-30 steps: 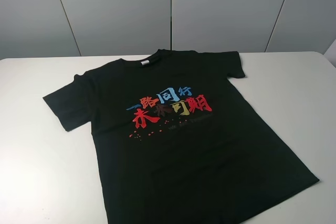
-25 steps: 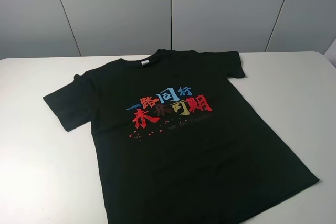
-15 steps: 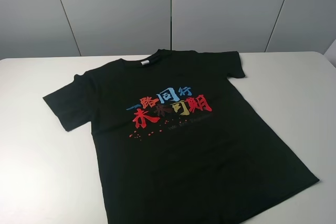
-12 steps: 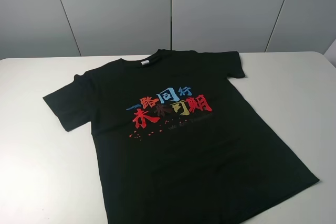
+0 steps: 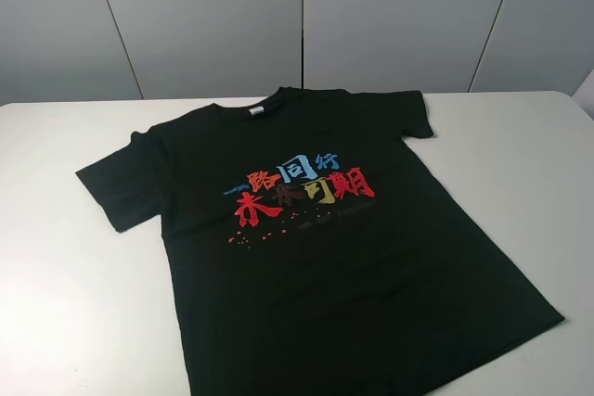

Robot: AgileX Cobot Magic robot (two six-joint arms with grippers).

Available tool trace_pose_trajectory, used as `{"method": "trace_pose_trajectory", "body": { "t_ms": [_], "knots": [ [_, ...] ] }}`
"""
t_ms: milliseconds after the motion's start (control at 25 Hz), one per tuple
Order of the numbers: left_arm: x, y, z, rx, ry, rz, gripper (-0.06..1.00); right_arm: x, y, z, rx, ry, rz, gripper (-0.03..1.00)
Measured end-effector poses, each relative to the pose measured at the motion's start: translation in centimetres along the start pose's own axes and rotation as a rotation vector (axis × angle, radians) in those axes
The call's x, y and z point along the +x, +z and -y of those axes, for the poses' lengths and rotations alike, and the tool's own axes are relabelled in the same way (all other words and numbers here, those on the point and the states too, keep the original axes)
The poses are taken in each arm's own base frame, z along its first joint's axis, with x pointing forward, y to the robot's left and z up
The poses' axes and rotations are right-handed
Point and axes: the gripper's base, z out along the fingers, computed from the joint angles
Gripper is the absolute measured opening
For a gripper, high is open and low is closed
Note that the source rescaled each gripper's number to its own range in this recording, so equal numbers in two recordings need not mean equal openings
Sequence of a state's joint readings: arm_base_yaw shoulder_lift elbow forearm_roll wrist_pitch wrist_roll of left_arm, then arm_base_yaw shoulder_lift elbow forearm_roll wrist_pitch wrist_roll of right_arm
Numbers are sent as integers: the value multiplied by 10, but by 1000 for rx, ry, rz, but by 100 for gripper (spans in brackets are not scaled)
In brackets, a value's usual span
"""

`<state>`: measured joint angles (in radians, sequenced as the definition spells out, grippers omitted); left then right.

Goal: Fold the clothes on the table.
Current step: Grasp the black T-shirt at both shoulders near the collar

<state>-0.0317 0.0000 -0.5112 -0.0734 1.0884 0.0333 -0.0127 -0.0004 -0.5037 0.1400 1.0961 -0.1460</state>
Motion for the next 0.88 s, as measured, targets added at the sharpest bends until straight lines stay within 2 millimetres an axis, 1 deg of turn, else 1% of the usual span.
{"method": "trace_pose_trajectory", "body": {
  "t_ms": [480,640,720,760,800,880],
  "knots": [
    [0,0,0,-5,3,0,99,-2,0,-8,-84,51,24,100],
    [-3,-2,-1,-10,6,4,99,-6,-7,-9,-97,48,-4,100],
    [-13,-4,-1,-13,7,3,99,-17,-5,-8,-94,51,-35,100],
    [-21,-3,-2,-22,11,0,99,-26,-4,-6,-90,54,-32,100],
    [-31,-1,-3,-31,15,-3,99,-36,-3,-5,-83,55,-11,100],
    [-54,5,-4,-42,45,-17,99,-59,5,-1,-75,40,-7,100]
  ]
}}
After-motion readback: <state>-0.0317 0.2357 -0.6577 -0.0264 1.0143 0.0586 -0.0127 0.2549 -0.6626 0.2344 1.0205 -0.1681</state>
